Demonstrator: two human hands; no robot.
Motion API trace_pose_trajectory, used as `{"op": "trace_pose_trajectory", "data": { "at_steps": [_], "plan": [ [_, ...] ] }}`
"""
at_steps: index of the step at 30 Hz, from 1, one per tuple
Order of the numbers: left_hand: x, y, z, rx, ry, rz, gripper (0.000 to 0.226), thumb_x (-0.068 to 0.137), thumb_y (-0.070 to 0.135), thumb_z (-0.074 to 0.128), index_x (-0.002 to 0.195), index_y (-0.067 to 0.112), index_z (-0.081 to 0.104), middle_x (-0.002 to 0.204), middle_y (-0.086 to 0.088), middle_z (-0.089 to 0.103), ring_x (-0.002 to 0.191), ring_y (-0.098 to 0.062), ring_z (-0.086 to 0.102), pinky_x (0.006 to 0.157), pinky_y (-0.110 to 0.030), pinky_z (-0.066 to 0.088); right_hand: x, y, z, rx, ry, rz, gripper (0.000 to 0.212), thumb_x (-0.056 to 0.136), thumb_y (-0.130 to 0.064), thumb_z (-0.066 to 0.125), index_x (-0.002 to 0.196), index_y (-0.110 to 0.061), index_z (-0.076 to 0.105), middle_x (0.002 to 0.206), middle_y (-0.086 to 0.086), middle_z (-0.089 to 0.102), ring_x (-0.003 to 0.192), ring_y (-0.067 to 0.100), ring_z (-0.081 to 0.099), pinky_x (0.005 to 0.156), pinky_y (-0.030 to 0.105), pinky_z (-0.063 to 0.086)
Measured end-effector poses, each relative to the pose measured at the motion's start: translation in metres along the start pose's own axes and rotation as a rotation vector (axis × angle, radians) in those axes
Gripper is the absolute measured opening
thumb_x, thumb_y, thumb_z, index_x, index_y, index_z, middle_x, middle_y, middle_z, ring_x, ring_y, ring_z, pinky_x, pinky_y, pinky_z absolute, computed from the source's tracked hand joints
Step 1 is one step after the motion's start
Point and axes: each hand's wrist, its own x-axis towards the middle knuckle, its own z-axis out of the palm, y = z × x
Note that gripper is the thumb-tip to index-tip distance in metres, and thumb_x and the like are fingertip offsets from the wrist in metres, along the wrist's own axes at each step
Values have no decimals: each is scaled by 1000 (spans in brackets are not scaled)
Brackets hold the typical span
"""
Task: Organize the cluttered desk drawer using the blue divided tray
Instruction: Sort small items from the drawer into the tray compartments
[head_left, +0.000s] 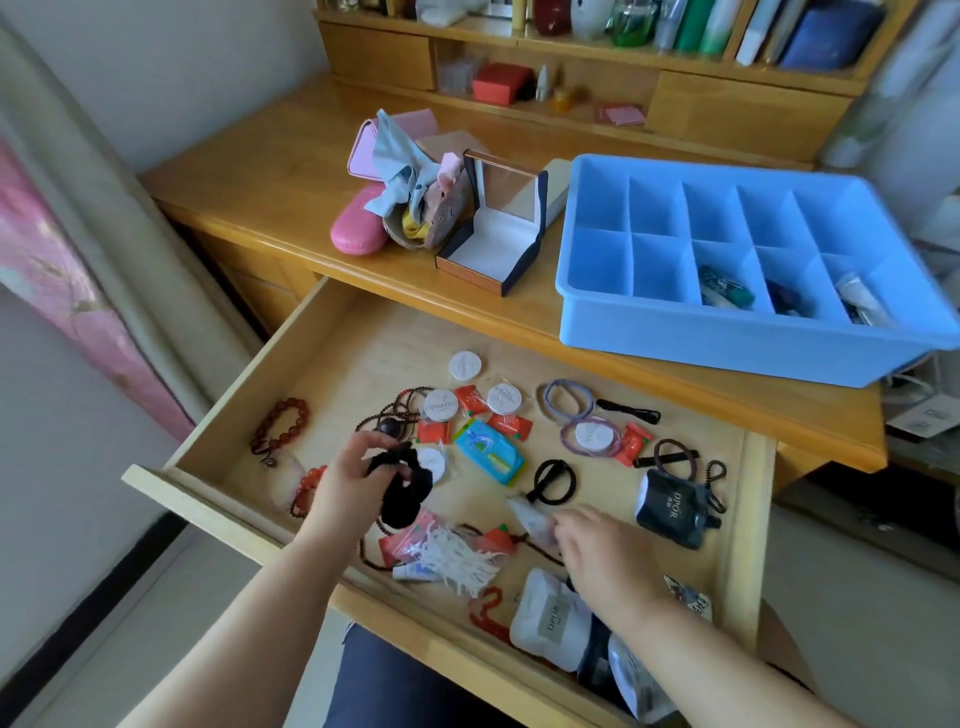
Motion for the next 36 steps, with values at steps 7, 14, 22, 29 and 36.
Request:
{"op": "trace_pose_trajectory", "data": {
  "at_steps": [7,14,22,29,36],
  "plan": [
    [-9,-11,33,324,-270,204,44,88,3,55,125,26,51,129,12,45,116,-5,47,94,-26,44,5,23,-26,413,-159,259,21,92,-21,57,108,-27,70,94,-17,67,85,-6,60,69,9,42],
    [-20,-13,43,768,-270,523,31,82,2,51,98,20,69,103,5,60,103,-17,54,85,-26,44,10,74,-55,53,14,424,31,88,-20,61,118,-21,63,129,-4,58,110,18,57,87,28,46],
    [-23,-20,40,1273,-558,372,75,74,20,64,139,35,31,131,4,35,120,-20,35,92,-33,43,-4,45,-31,-77,-18,84,46,82,-28,69,126,-21,60,138,-2,51,127,22,45,110,35,29],
    [-12,-8,29,1205,-485,500,56,76,32,70,125,33,43,107,10,53,105,-12,40,107,-30,27,-16,-15,-14,56,16,-166,37,73,-27,76,109,-24,68,116,-9,62,105,13,59,95,20,39],
    [-35,35,13,486,-442,569,44,66,29,83,98,41,56,101,18,55,97,-2,51,87,-15,42,3,-60,-49,984,-201,363,20,79,-25,73,98,-24,65,94,-7,73,91,11,68,83,28,54]
  ]
}}
